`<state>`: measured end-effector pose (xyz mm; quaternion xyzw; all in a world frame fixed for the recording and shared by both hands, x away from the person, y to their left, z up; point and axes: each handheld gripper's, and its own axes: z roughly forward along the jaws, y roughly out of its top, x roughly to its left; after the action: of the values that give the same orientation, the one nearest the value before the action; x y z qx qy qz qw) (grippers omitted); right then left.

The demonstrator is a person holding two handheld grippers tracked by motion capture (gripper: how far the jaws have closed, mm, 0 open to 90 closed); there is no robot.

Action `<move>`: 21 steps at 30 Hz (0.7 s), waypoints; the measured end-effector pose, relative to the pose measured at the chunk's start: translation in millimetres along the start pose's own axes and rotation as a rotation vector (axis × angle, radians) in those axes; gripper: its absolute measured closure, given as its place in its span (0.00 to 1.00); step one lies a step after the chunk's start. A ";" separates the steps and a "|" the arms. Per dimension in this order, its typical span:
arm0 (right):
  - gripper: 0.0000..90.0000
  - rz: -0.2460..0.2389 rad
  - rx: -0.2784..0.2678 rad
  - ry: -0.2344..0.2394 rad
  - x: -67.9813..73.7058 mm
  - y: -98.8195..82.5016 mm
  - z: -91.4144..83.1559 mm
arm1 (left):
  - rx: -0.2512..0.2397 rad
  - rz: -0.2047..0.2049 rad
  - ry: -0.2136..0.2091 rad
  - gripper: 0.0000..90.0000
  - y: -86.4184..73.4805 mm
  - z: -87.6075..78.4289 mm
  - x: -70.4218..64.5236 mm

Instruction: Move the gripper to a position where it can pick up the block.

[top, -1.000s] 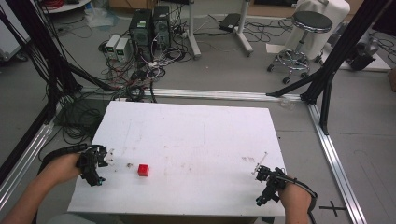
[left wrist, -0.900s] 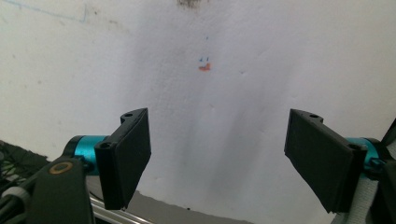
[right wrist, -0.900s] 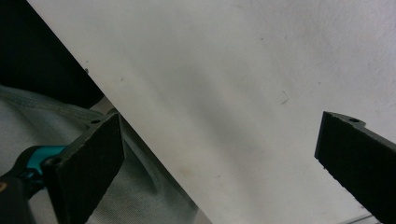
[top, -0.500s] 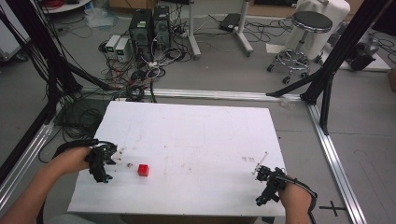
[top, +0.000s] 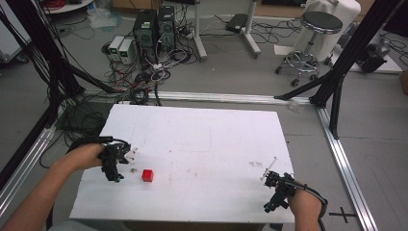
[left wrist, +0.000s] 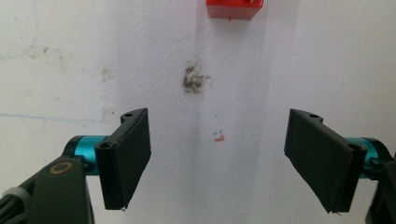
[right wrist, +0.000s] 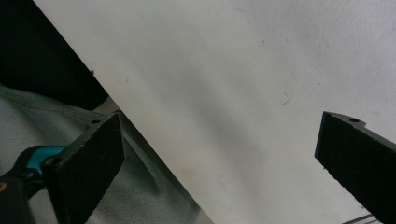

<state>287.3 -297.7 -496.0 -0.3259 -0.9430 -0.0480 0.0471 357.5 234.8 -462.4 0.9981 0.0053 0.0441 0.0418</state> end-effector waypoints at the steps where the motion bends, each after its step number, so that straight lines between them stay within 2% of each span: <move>1: 0.01 0.001 0.000 0.001 0.1 -0.1 -0.1 | 0.000 0.000 0.000 0.26 0.0 0.0 0.0; 21: 0.01 -0.003 -0.001 0.006 0.2 -0.7 -0.3 | -0.001 0.063 -0.023 0.26 40.0 11.5 8.4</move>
<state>286.7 -298.2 -495.7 -0.3242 -0.9434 -0.0496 0.0497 367.1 194.1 -469.7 0.9982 -0.0265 0.0338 0.0411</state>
